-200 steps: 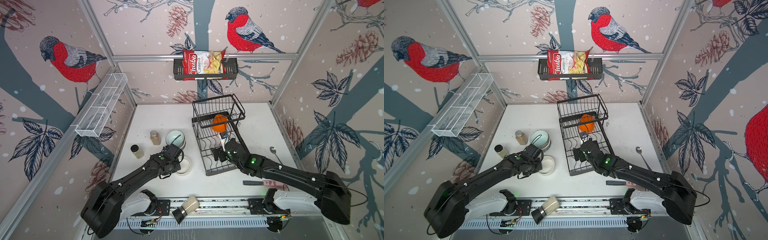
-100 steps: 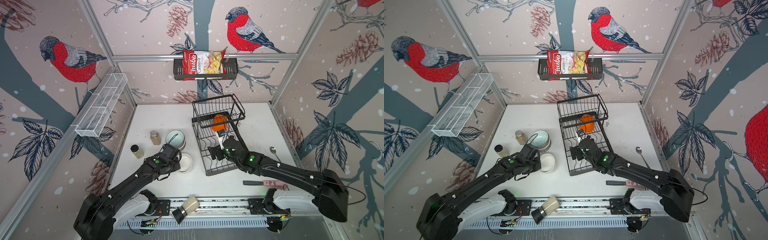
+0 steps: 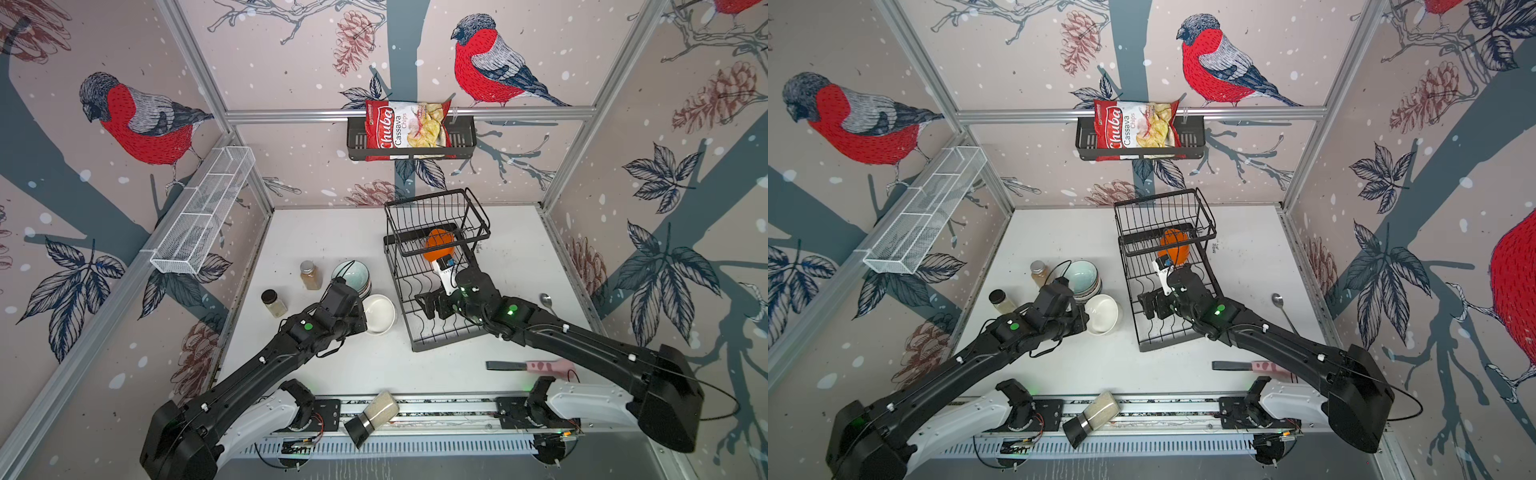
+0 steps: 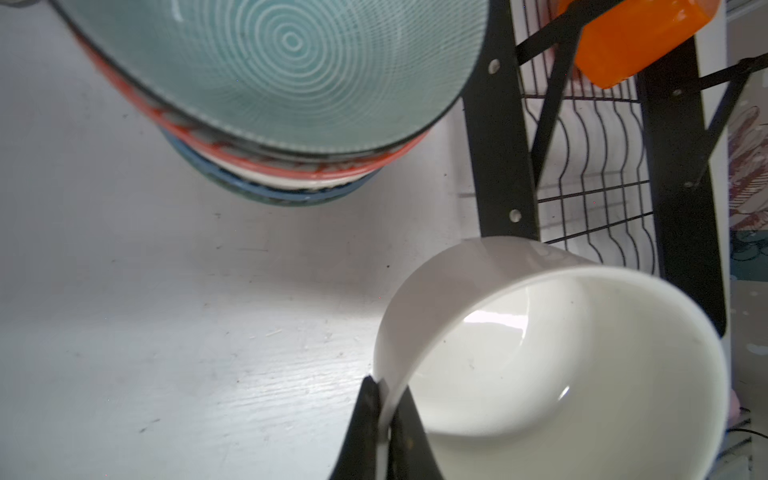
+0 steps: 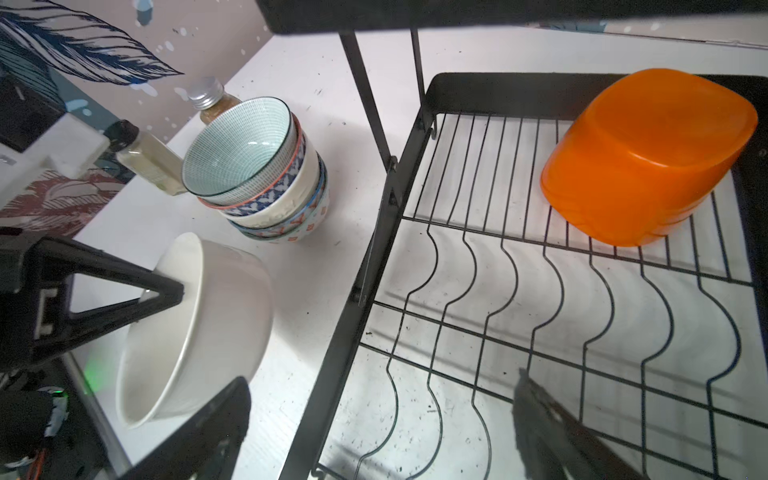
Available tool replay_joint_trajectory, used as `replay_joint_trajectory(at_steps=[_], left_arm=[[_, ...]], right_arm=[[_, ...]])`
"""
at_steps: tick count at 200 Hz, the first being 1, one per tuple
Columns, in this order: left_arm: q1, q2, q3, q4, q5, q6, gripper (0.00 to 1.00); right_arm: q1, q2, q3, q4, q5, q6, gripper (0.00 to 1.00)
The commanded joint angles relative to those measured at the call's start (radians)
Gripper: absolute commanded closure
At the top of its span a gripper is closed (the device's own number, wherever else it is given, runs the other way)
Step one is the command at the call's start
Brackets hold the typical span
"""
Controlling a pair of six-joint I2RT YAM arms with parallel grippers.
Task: Load the bowls into the dish rack
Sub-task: 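Lift the white bowl over the rack toward the right gripper, which grasps it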
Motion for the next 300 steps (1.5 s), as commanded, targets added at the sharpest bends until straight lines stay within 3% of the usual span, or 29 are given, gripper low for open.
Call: replay_joint_trajectory(at_steps=[1,34,90,300], left_arm=[[-0.013,0.016,0.026,0.114,0.033,0.027,1.0],[-0.025,0.06,0.057,0.19,0.055,0.031,1.0],[-0.049,0.149,0.093,0.344,0.089,0.024,1.0],[-0.076,0.277,0.116,0.576,0.139,0.003,1.0]], right_arm=[[-0.036,-0.038,-0.007,0.006,-0.155,0.023,0.03],[-0.094,-0.106,-0.028,0.019,-0.269,0.045,0.03],[-0.121,-0.145,-0.063,0.055,-0.363,0.079,0.05],[-0.198,-0.094,-0.106,0.203,-0.502,0.195,0.19]])
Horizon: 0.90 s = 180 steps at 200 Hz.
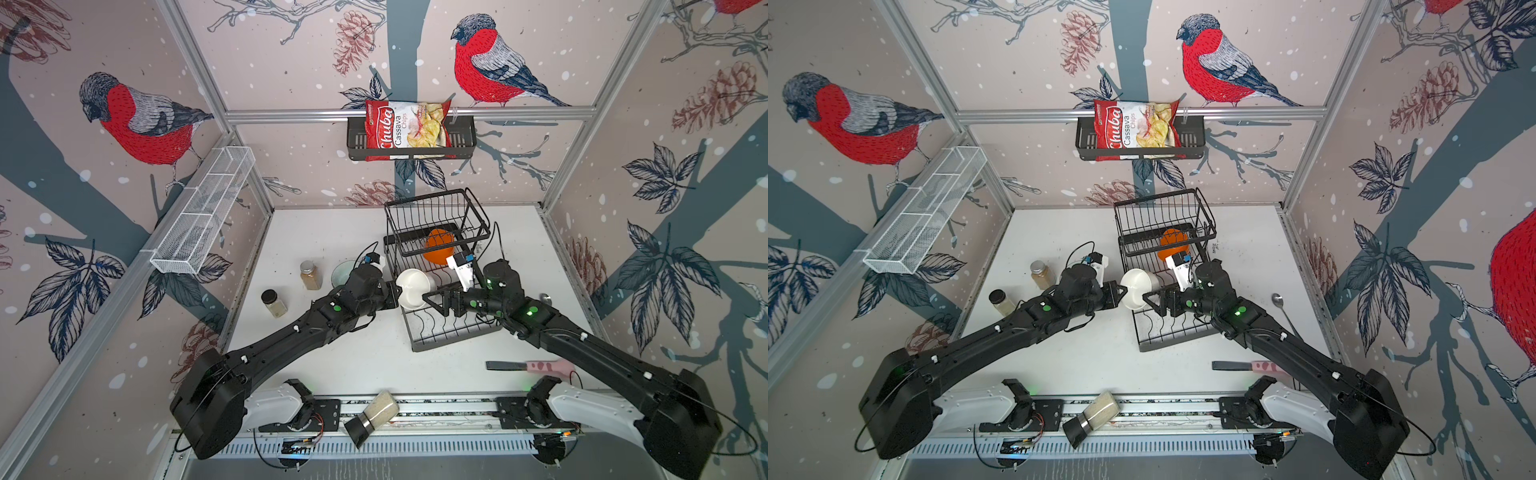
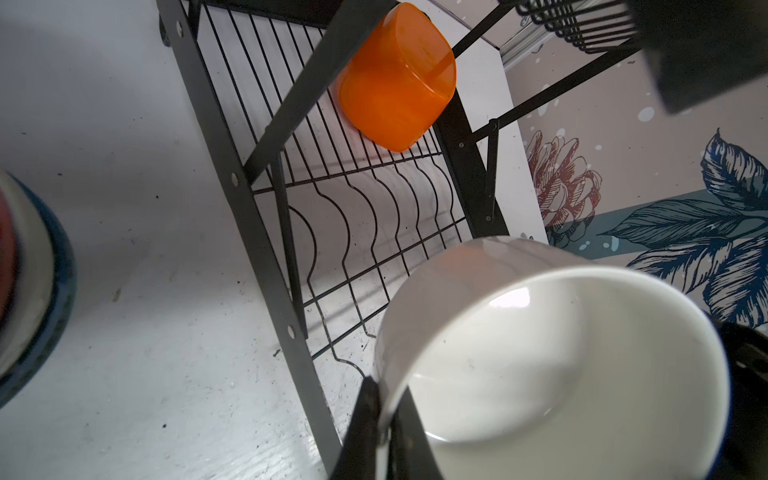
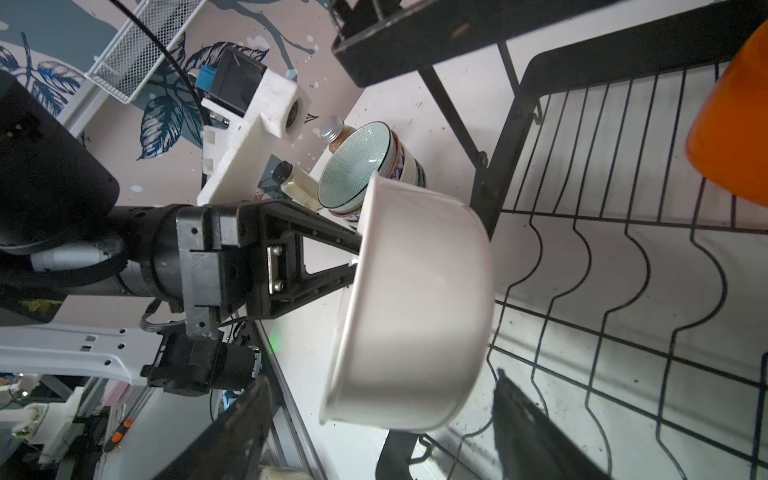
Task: Load the bowls into the dish rack
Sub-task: 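Lift the white bowl over the rack toward the right gripper, which grasps it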
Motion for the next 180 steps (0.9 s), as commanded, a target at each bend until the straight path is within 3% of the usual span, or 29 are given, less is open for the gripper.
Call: replay_joint_trajectory(at_steps=[1,85,180], left_arm=[[-0.003,0.002,0.009,0.109,0.021,-0.013,1.0],[-0.004,0.023,0.012,0.16,0.052,-0.024,1.0],[-0.004,0.06,0.029,0.159,0.057,-0.014,1.0]], right_arm=[[-0.012,0.006,-0.001,0.071,-0.04,0.034,0.19],[-0.035,0.037,-0.01,0.103,-0.064,0.061,0.27],[-0.037,0.06,-0.009,0.108,-0.069,0.048,0.45]])
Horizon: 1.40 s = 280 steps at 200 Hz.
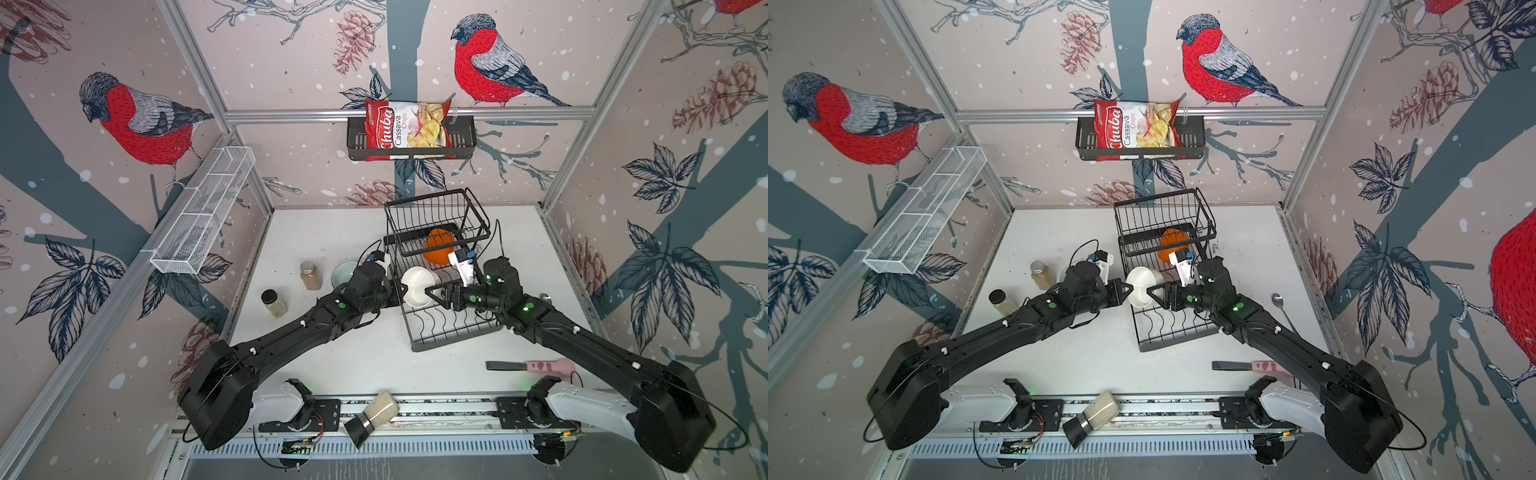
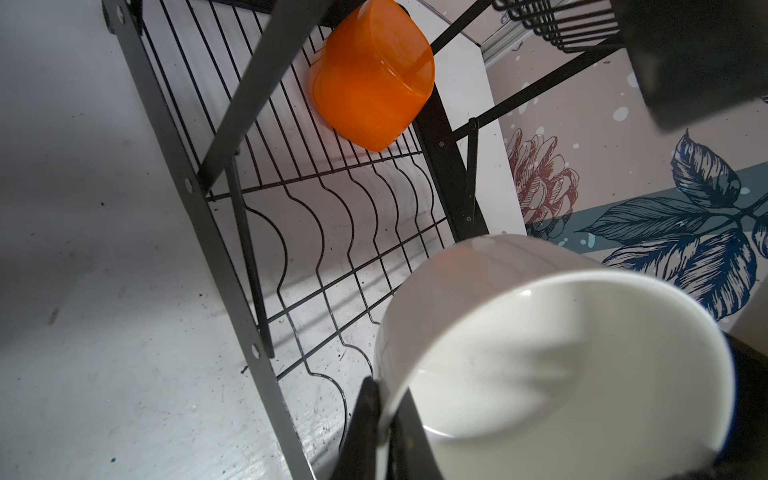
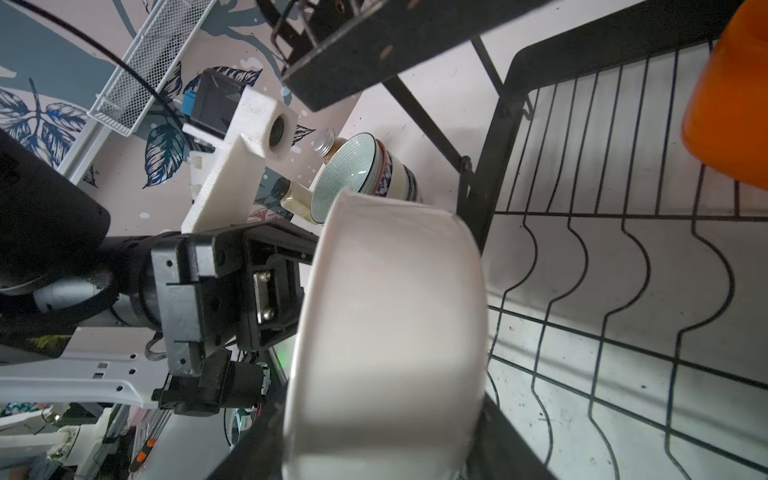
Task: Load the bowls into the dish rack
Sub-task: 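Lift the white bowl over the rack toward the right gripper, which grasps it, then open and withdraw the left gripper while the right gripper carries the bowl into the rack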
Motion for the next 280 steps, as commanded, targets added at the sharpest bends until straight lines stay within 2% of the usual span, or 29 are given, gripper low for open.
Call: replay_joint_trajectory(at_steps=[1,70,102,154,202,280], left_arm=[[-0.001,0.006,0.012,0.101,0.01,0.0,1.0],[-0.001,0.019,0.011,0.087,-0.006,0.007,1.0],[-0.001,0.03,0.012,0.088,0.003,0.007,1.0],[-0.001,0.033,0.012,0.086,-0.005,0.012,0.89],[0.0,0.05,0.016,0.082,-0.003,0.017,0.84],[-0.001,0.042,0.027,0.069,-0.009,0.03,0.64]], right_arm=[[0.004,0.003,0.0,0.043,-0.027,-0.019,0.45],[0.006,0.005,-0.001,0.036,-0.016,-0.037,0.54],[0.011,0.015,0.002,0.019,0.015,-0.054,0.54],[0.037,0.035,0.018,-0.013,0.096,-0.088,0.59],[0.047,0.049,0.025,-0.014,0.135,-0.095,0.61],[0.047,0.043,0.034,-0.043,0.23,-0.129,0.62]])
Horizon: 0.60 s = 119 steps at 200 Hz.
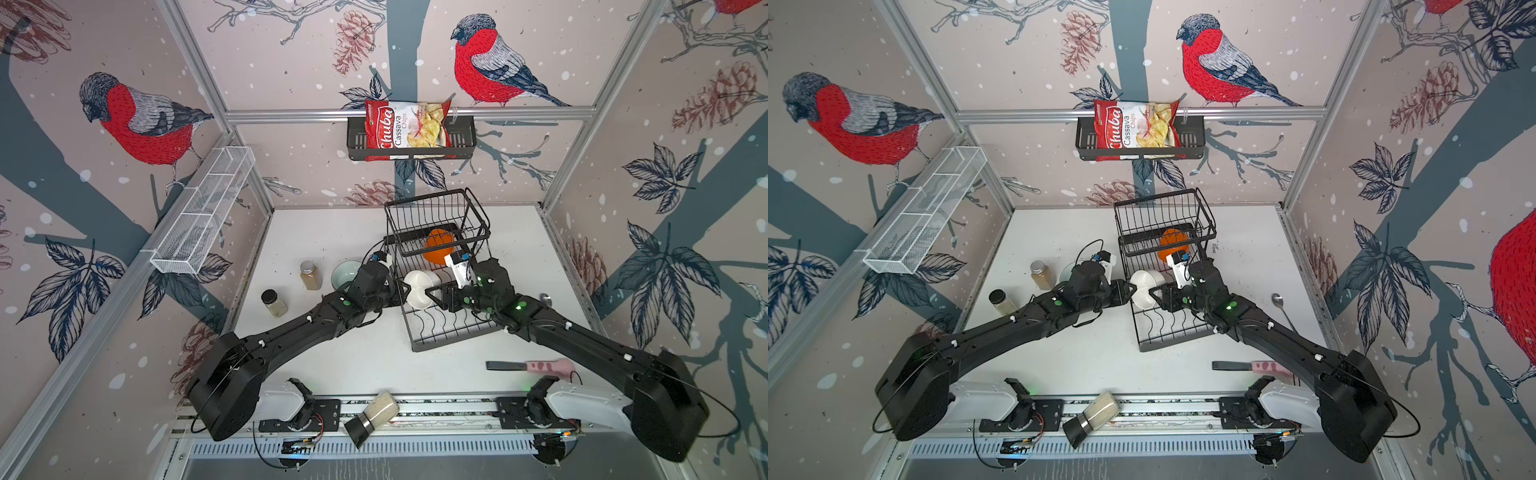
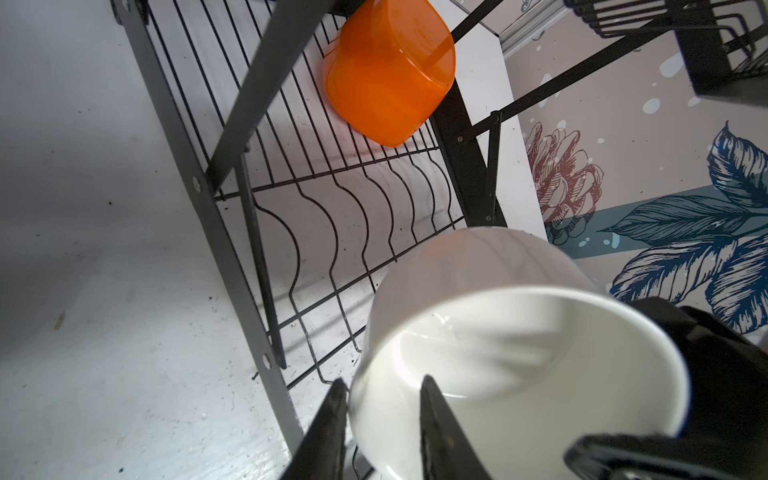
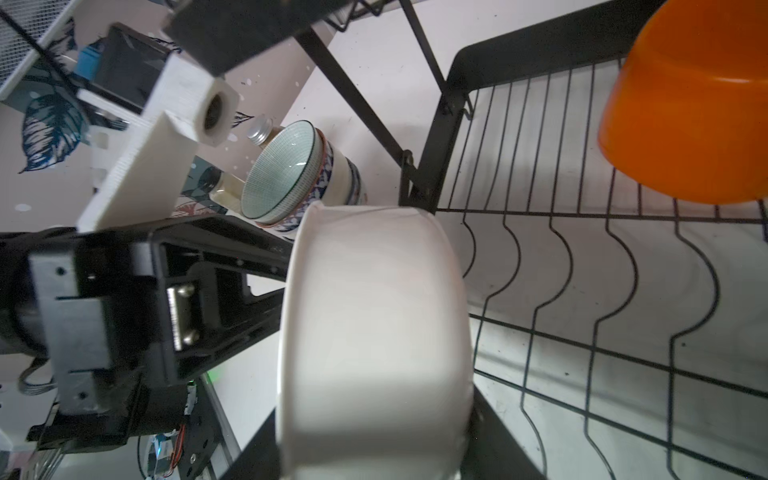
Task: Load the bowls into the dish rack
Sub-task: 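Open and withdraw the left gripper while the right gripper carries the bowl into the rack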
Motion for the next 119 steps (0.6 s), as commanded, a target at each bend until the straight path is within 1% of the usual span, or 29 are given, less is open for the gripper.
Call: replay_joint_trajectory(at_steps=[1,29,42,82,108,119], left_arm=[[0.0,-0.007,0.012,0.061,0.007,0.017,0.63],[0.0,-0.017,0.013,0.05,-0.003,0.019,0.53],[0.001,-0.025,0.01,0.045,-0.009,0.02,0.5],[0.0,-0.075,0.0,0.007,-0.042,0.026,0.48],[0.0,-0.124,-0.013,-0.031,-0.087,0.033,0.47],[0.0,-0.151,-0.03,-0.039,-0.109,0.037,0.44]], right_arm=[[0.003,-0.002,0.015,0.018,0.043,-0.031,0.62],[0.003,0.003,0.021,0.005,0.077,-0.054,0.62],[0.004,0.008,0.025,-0.001,0.094,-0.067,0.62],[0.031,0.03,0.044,-0.024,0.208,-0.131,0.62],[0.067,0.045,0.064,-0.03,0.295,-0.186,0.61],[0.08,0.05,0.071,-0.027,0.328,-0.206,0.61]])
